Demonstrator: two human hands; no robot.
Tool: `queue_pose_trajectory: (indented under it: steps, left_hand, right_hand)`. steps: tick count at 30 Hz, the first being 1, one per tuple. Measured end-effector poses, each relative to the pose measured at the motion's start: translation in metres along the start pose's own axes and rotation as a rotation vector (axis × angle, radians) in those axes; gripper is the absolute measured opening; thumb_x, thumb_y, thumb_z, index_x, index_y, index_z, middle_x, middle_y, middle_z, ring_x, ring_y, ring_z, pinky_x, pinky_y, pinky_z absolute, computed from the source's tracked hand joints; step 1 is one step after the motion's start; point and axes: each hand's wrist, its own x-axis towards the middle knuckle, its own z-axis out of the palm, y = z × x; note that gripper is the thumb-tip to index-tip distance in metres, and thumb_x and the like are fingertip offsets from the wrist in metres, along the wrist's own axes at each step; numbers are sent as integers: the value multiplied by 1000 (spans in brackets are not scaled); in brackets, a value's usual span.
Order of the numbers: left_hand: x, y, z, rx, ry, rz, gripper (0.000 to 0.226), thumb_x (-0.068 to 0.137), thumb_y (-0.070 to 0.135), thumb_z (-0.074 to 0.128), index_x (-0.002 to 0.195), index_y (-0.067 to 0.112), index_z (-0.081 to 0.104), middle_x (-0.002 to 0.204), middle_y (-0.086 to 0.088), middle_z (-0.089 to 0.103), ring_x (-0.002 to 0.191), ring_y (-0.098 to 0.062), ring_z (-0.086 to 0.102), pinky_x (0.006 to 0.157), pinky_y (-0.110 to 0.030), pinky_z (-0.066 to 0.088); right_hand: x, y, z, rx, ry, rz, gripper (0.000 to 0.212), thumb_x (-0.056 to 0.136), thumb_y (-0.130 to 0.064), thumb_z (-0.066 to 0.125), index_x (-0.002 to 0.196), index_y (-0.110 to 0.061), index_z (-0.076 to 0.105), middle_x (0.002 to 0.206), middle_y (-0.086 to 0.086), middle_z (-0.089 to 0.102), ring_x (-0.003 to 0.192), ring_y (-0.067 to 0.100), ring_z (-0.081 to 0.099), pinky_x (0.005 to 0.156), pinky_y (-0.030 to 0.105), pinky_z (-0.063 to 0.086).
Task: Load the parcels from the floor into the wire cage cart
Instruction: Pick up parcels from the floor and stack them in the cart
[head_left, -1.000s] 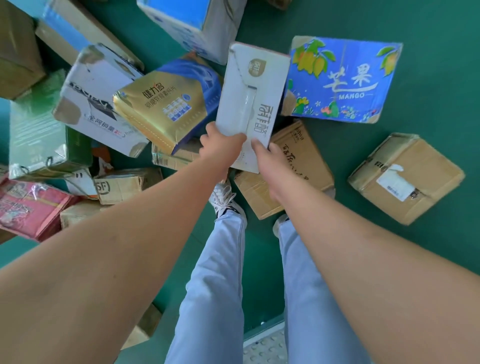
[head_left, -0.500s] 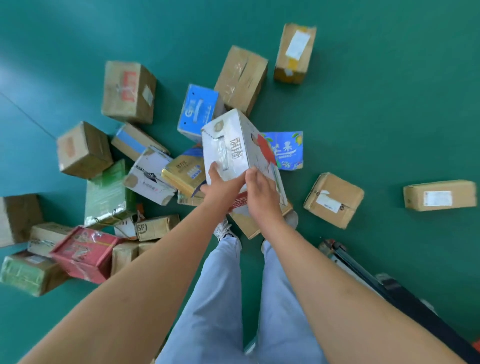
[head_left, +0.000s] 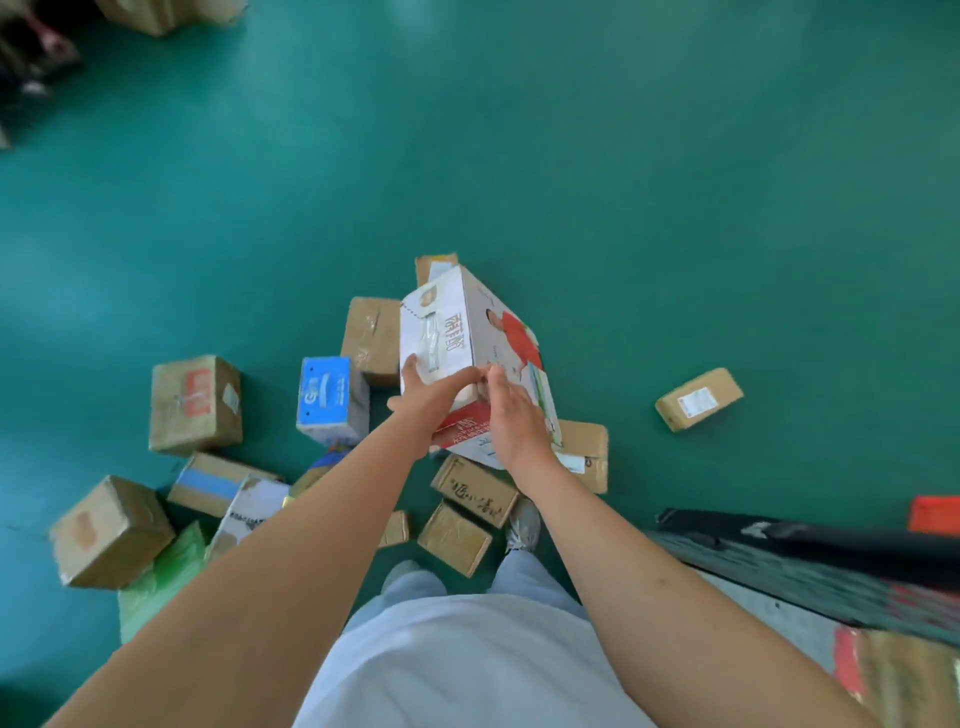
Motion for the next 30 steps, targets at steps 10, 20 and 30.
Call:
queue_pose_trajectory:
  steps: [10, 20, 30]
  left_hand:
    - [-64, -34, -19, 152, -365, 71, 89, 74, 59, 76, 147, 36, 31, 118, -9, 61, 100, -23, 68, 65, -31, 57]
    - [-142, -78, 53, 421, -734, -169, 72, 71, 58, 83, 126, 20, 57, 111, -11, 73, 105, -29, 67, 70, -33, 58]
    - [-239, -158, 186, 666, -917, -184, 52, 83, 61, 70, 120, 26, 63, 115, -10, 68, 110, -29, 63, 68, -31, 54]
  right_hand:
    - [-125, 31, 2, 171, 361, 258, 46, 98, -46, 48, 140, -28, 55, 138, -6, 60, 124, 17, 56, 104, 43, 46]
    - [-322, 169, -43, 898, 733, 885, 50, 94, -57, 60, 119, -14, 60, 115, 8, 61, 99, 30, 56, 94, 42, 43]
    - [-478, 271, -51, 1581, 898, 694, 70, 78, -82, 59, 117, -23, 60, 118, 9, 62, 114, 40, 57, 110, 72, 31]
